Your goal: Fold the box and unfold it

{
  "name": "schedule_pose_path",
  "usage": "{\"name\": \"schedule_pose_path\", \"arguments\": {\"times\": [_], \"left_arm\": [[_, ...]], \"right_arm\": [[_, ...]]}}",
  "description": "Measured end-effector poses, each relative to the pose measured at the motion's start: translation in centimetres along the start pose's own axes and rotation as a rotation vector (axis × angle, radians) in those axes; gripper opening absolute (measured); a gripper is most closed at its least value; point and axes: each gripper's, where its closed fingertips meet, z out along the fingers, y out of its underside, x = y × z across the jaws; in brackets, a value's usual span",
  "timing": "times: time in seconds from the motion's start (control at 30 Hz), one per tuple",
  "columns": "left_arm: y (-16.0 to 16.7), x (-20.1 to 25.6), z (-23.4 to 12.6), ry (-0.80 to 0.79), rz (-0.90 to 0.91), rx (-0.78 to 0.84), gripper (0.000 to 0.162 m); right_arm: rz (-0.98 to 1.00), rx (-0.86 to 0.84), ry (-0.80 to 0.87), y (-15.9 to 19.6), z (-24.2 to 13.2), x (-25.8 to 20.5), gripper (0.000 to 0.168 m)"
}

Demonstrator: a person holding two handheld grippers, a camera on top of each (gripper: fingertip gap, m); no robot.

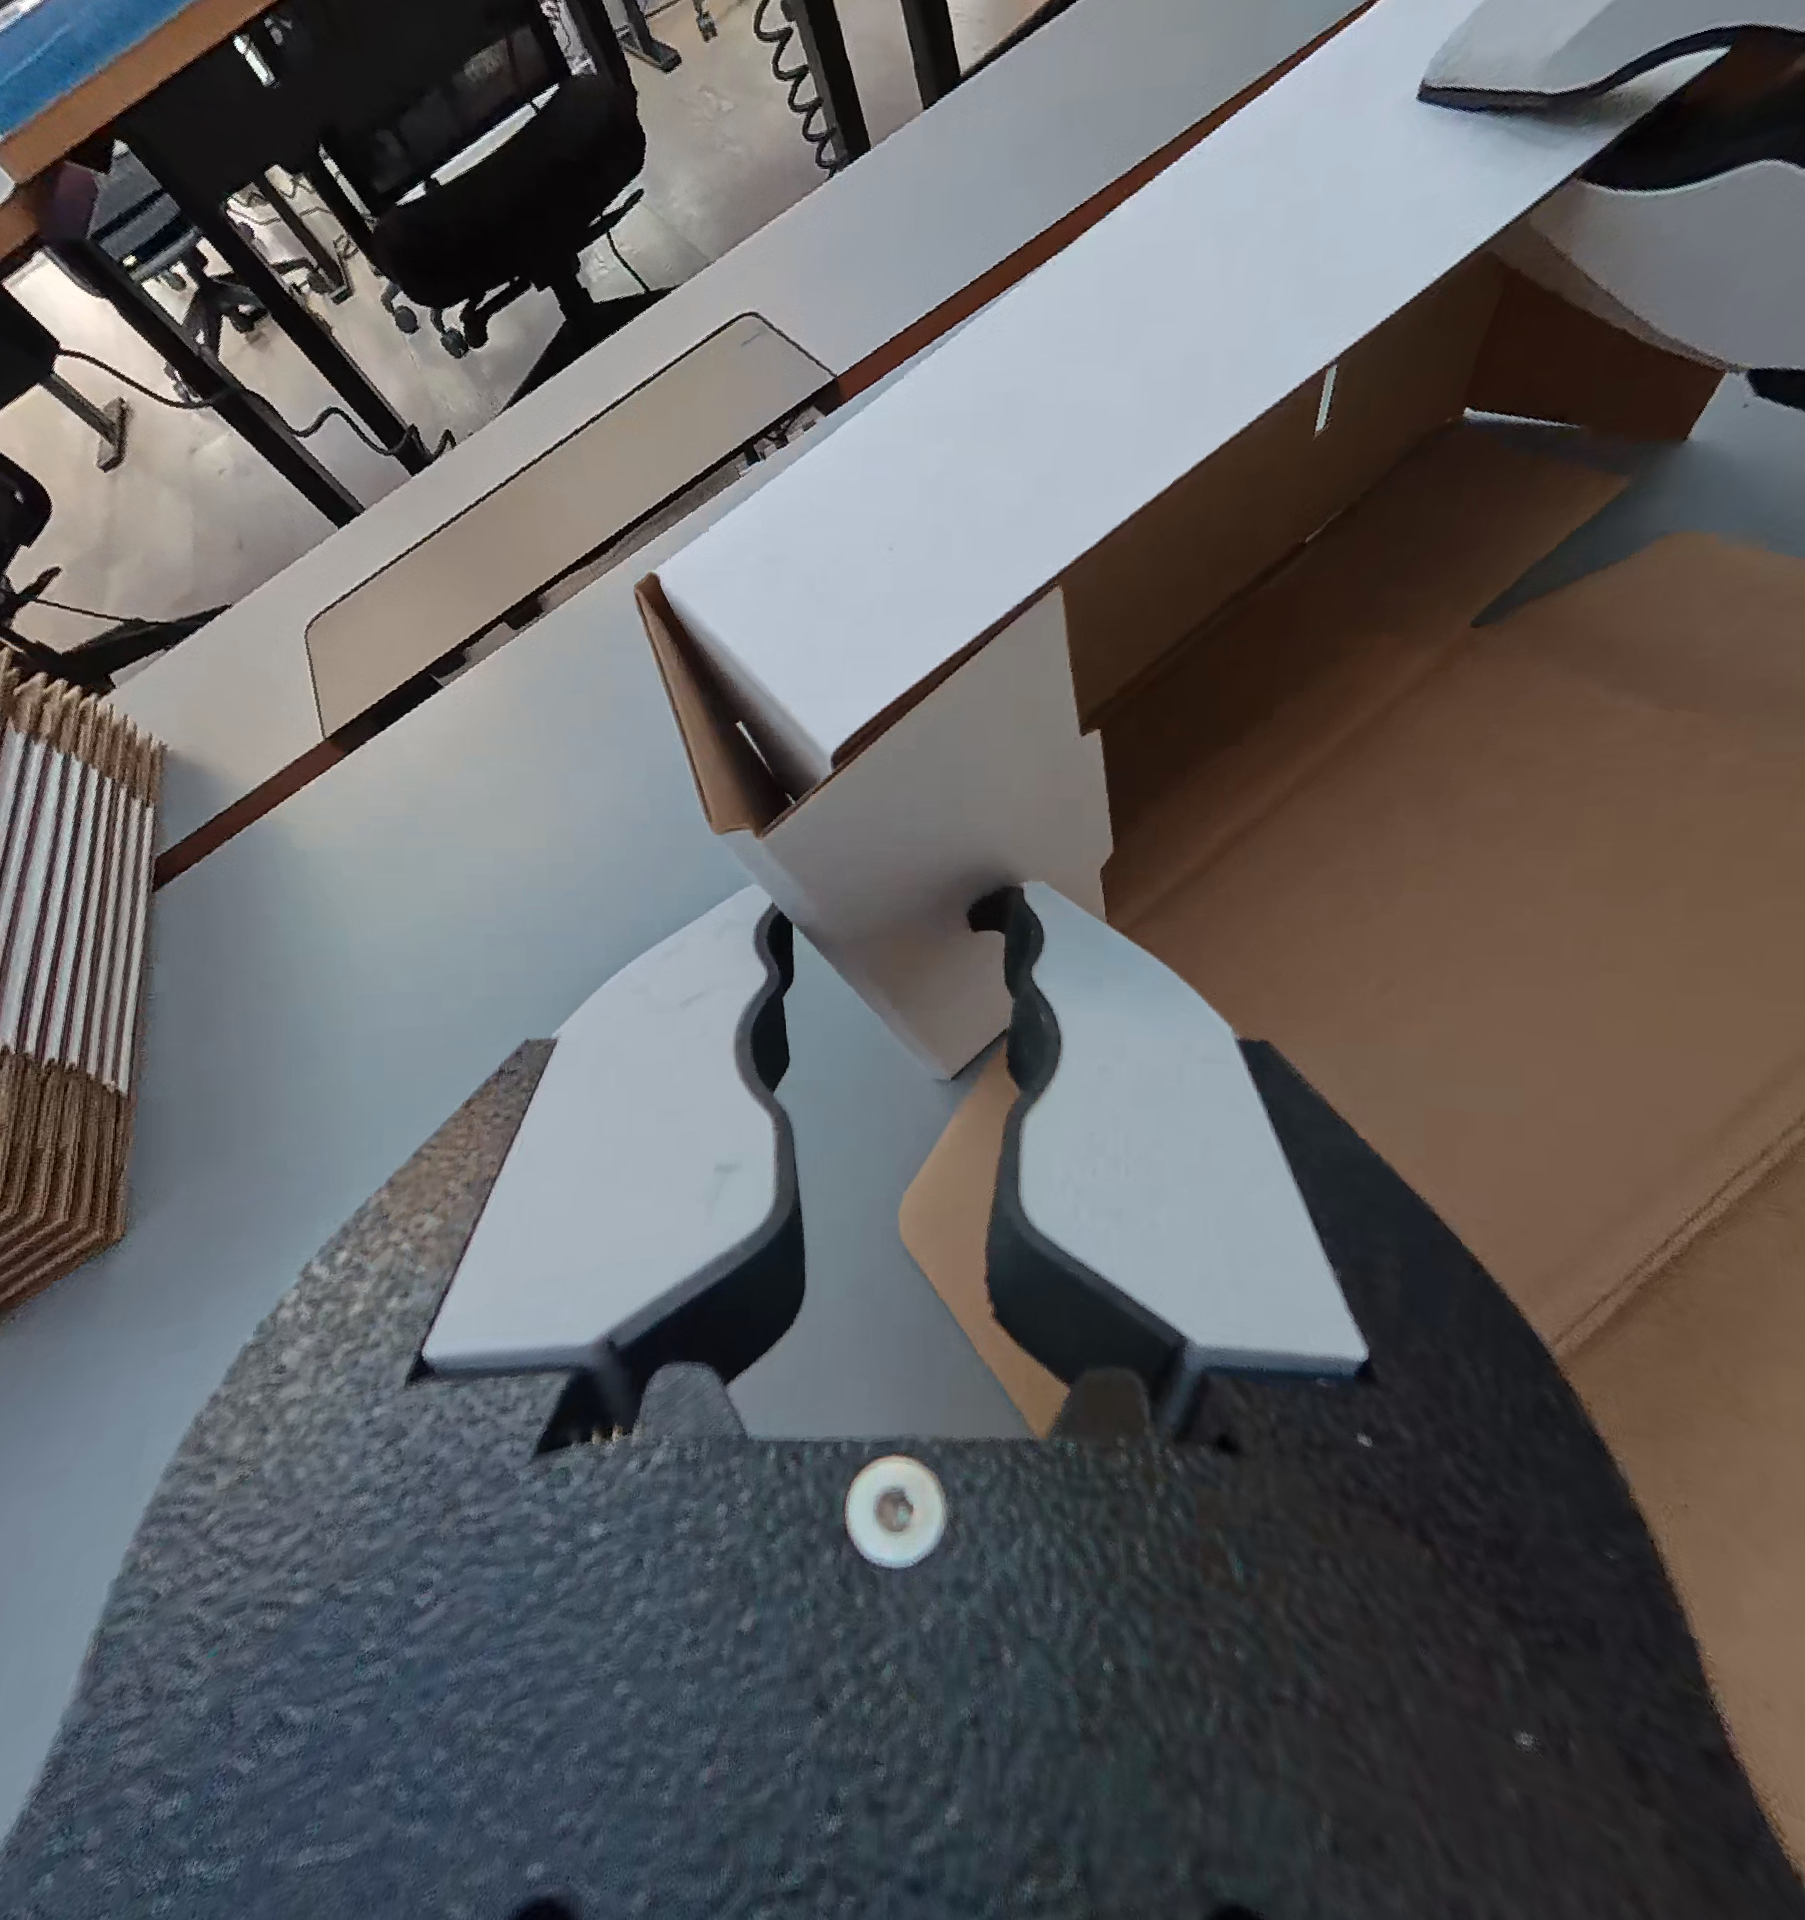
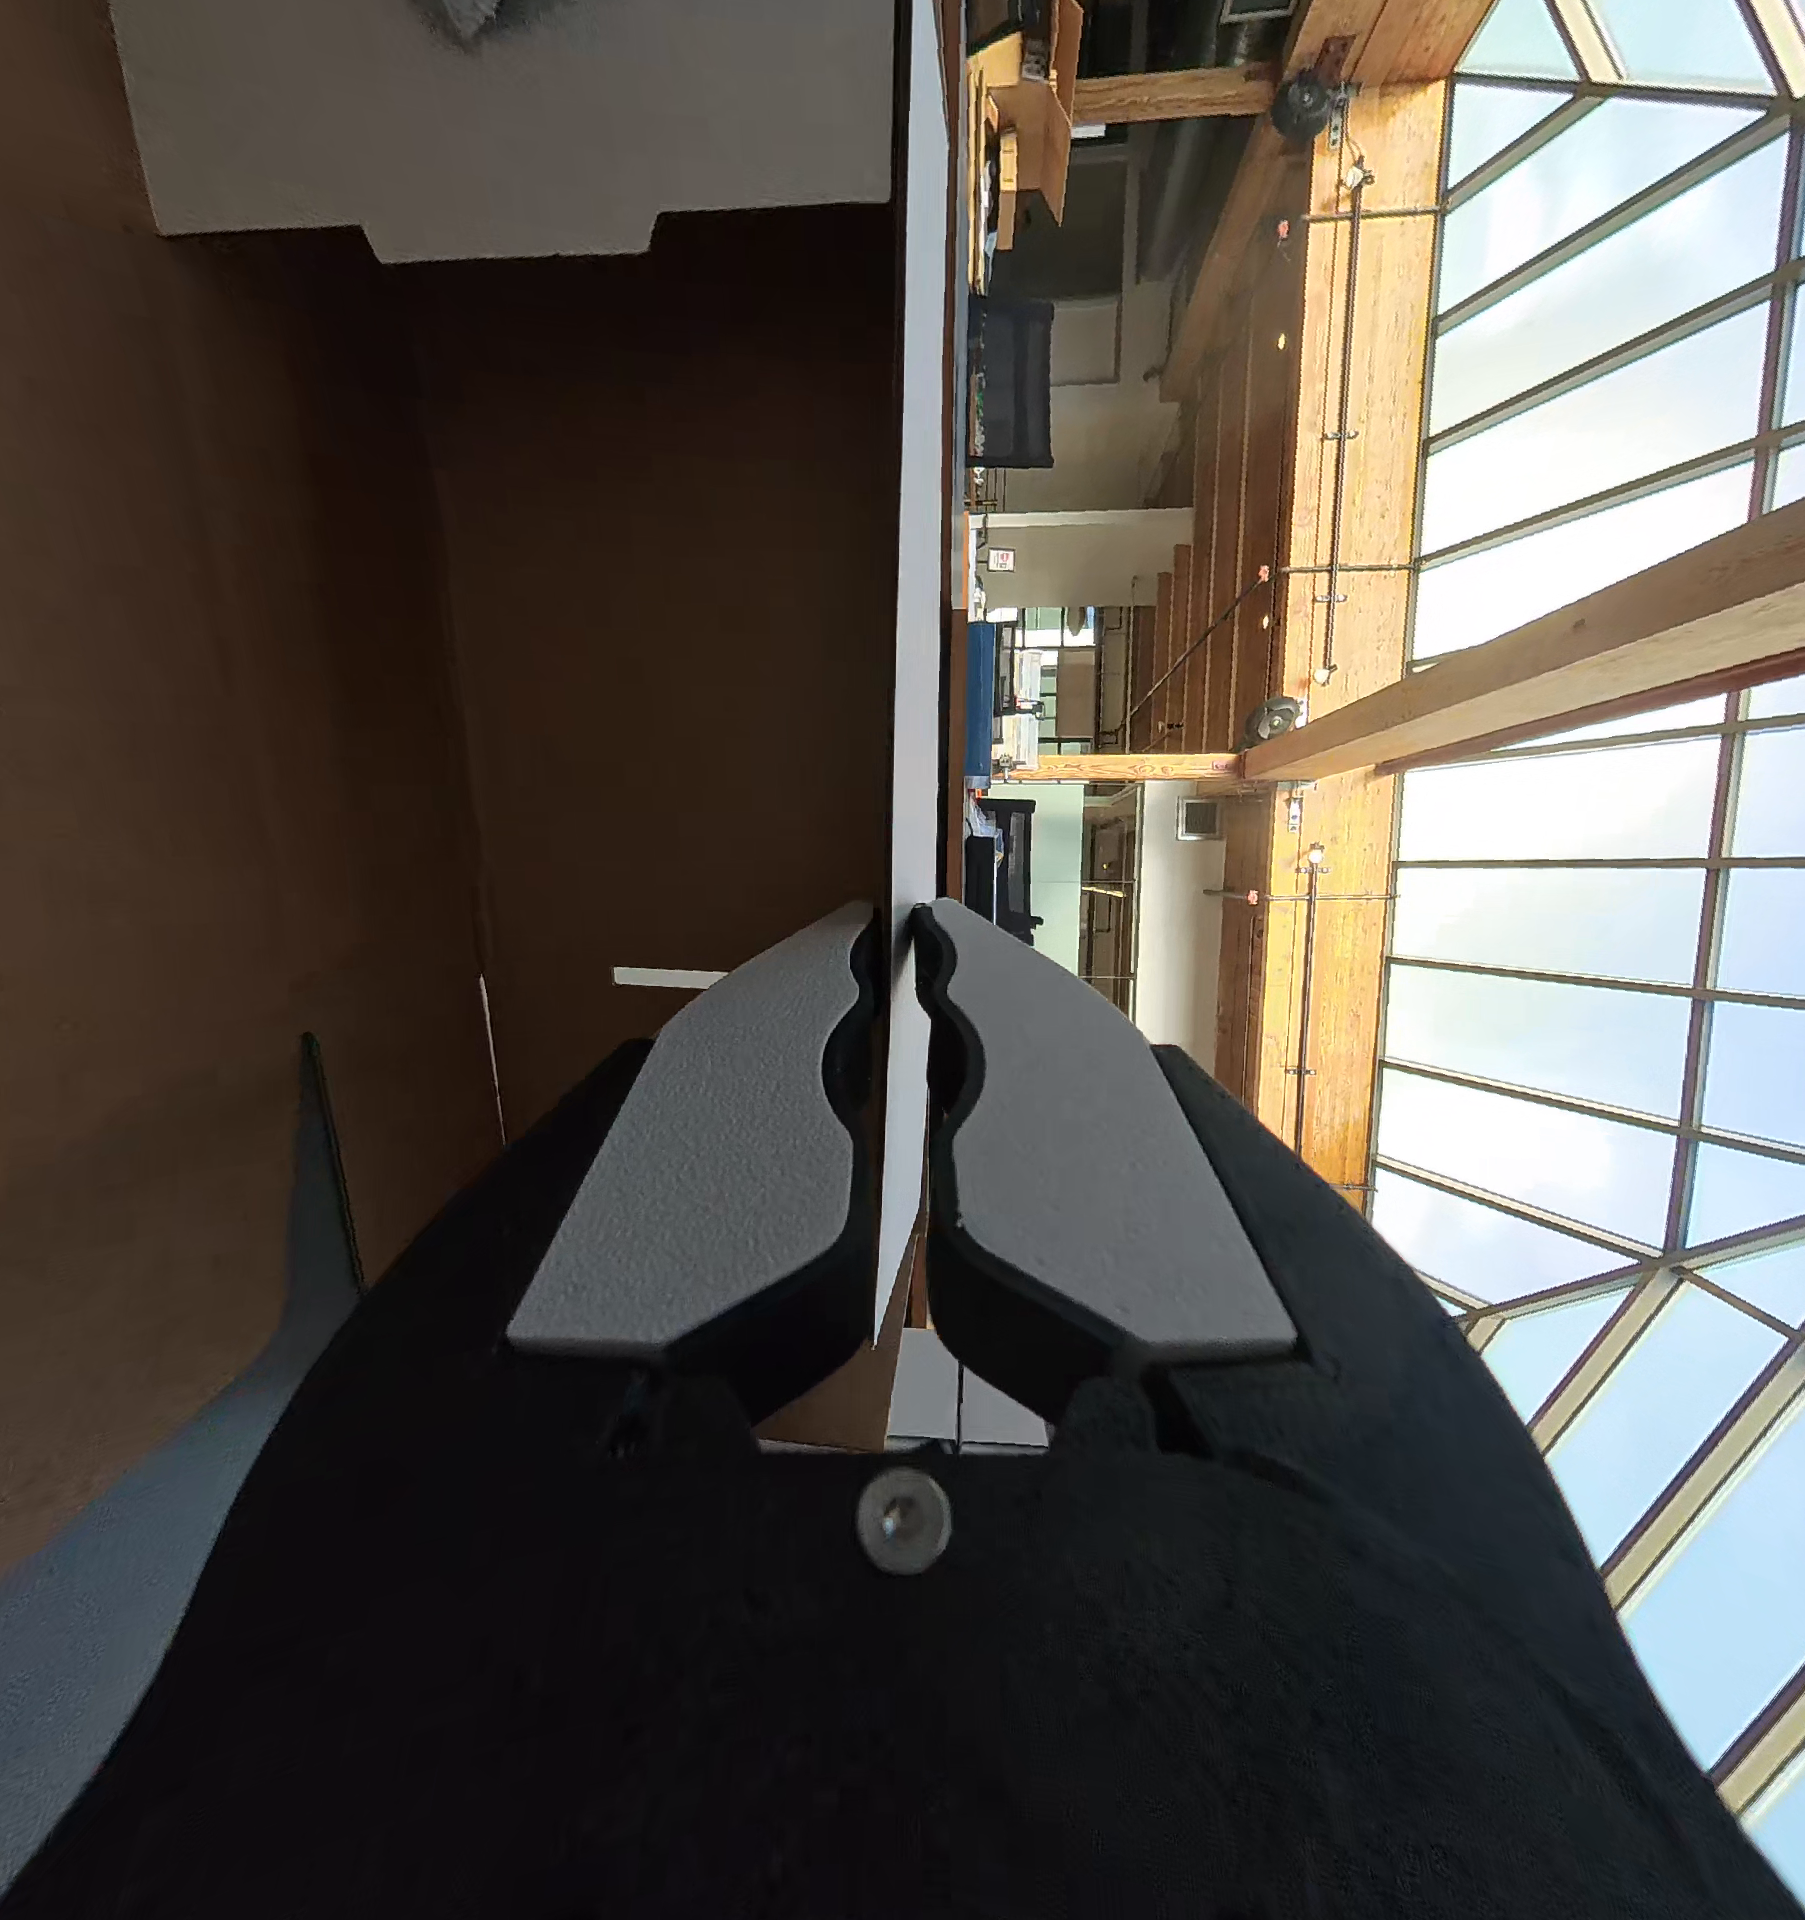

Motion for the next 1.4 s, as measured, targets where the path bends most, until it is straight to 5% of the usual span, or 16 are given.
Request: {"name": "schedule_pose_path", "arguments": {"times": [0.33,0.53,0.77,1.03,1.4], "left_arm": [[0.1,-0.1,0.3,-0.052,0.202,-0.077,0.041],[-1.0,0.1,1.0,-0.021,-0.228,-0.061,0.029],[-1.3,-0.9,2.1,-0.067,-0.036,-0.002,0.035],[-2.1,-1.3,3.4,0.107,-0.326,-0.002,0.035],[-2.5,-3.2,5.2,-0.166,-0.415,0.033,0.018]], "right_arm": [[0.251,0.047,-0.252,0.4,0.3,0.2,0.008],[0.153,-0.009,-0.233,0.1,0.1,0.1,0.007],[0.154,0.058,-0.242,0.1,0.3,0.1,0.008],[0.184,0.097,-0.302,0.0,0.7,0.1,0.009],[0.33,0.134,-0.343,-0.4,0.6,0.0,0.012]]}}
